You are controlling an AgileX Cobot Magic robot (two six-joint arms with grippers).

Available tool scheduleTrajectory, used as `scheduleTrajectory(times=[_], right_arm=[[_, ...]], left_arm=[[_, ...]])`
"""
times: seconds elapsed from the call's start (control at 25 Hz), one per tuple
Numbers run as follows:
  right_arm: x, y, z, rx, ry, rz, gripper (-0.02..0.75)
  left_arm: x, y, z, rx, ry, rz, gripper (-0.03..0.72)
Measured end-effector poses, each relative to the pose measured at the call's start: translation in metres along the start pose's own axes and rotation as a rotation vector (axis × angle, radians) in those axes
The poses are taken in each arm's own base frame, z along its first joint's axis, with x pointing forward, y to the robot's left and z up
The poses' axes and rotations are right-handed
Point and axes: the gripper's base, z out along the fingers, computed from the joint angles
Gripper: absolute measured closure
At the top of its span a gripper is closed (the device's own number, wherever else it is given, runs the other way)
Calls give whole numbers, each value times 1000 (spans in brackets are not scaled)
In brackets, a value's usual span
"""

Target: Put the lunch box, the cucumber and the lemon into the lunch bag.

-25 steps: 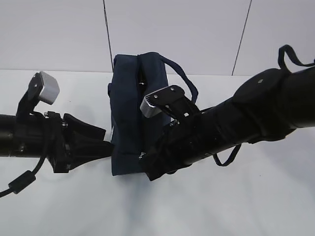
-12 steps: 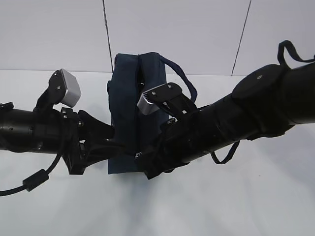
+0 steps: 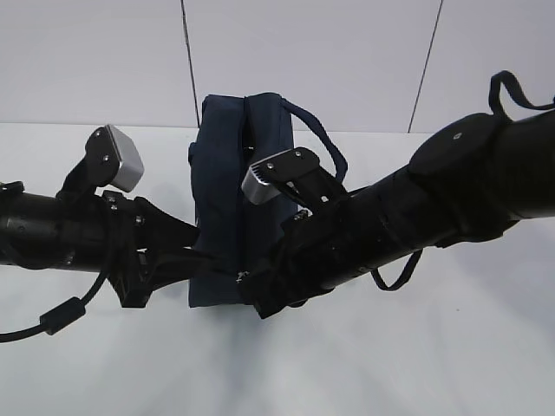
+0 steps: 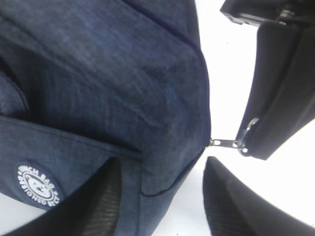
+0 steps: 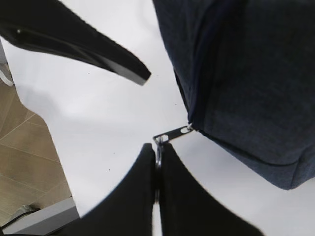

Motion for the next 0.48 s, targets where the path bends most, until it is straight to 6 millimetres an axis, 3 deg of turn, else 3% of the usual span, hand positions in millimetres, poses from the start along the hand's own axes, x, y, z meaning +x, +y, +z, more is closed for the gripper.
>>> scheduleTrajectory(times=[0.48], right_arm=[[1,1,0,-15,7,-5,733]], left_arm=[[16,1,13,51,24,-49,359]])
